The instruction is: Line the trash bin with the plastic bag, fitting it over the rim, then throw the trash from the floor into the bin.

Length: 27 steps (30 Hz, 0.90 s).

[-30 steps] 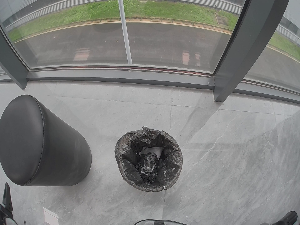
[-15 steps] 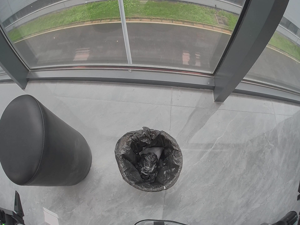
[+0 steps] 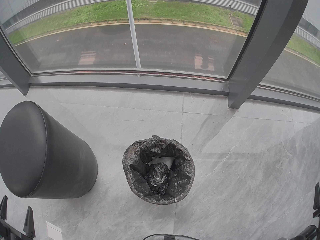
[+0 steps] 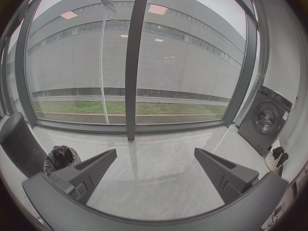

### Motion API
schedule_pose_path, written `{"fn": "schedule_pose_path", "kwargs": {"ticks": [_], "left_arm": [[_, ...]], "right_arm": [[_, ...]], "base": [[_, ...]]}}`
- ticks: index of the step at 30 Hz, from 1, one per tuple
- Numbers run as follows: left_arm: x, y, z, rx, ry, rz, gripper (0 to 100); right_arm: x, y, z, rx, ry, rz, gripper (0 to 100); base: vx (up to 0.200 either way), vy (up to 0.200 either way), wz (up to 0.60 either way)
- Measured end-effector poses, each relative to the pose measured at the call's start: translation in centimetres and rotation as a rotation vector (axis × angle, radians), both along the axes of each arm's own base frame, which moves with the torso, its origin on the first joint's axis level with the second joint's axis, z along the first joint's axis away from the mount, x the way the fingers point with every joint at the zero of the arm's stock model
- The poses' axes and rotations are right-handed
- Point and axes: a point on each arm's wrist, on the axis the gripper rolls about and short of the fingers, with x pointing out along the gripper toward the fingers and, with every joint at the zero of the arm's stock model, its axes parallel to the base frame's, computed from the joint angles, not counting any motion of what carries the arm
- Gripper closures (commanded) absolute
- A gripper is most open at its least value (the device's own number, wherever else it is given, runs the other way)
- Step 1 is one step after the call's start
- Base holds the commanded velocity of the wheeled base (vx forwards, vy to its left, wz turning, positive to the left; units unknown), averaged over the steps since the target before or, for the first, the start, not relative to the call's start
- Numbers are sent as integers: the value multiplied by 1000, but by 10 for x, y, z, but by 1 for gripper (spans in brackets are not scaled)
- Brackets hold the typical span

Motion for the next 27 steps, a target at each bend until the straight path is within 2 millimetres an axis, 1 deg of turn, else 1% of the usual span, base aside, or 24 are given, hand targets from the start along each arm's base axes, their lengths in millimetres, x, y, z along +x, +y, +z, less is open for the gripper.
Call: {"fn": "schedule_pose_path", "kwargs": {"ticks": [3, 7, 12, 16, 20, 27], "left_arm": [[0, -2, -3, 6, 25, -69, 0], [0, -2, -8, -18, 71, -100, 0], [0, -2, -6, -61, 59, -74, 0], [0, -1, -6, -79, 53, -35, 0], [0, -1, -6, -80, 53, -31, 0], [0, -1, -6, -81, 54, -30, 0]], "right_arm": [[0, 1, 0, 4, -1, 33, 0], [1, 2, -1, -1, 5, 102, 0], [1, 4, -2, -10, 16, 198, 0], [1, 5, -2, -3, 16, 213, 0], [1, 5, -2, -8, 17, 217, 0], [2, 7, -2, -50, 30, 325, 0]], "base": [[0, 0, 0], [0, 0, 0], [0, 0, 0], [0, 0, 0], [0, 0, 0], [0, 0, 0]]}}
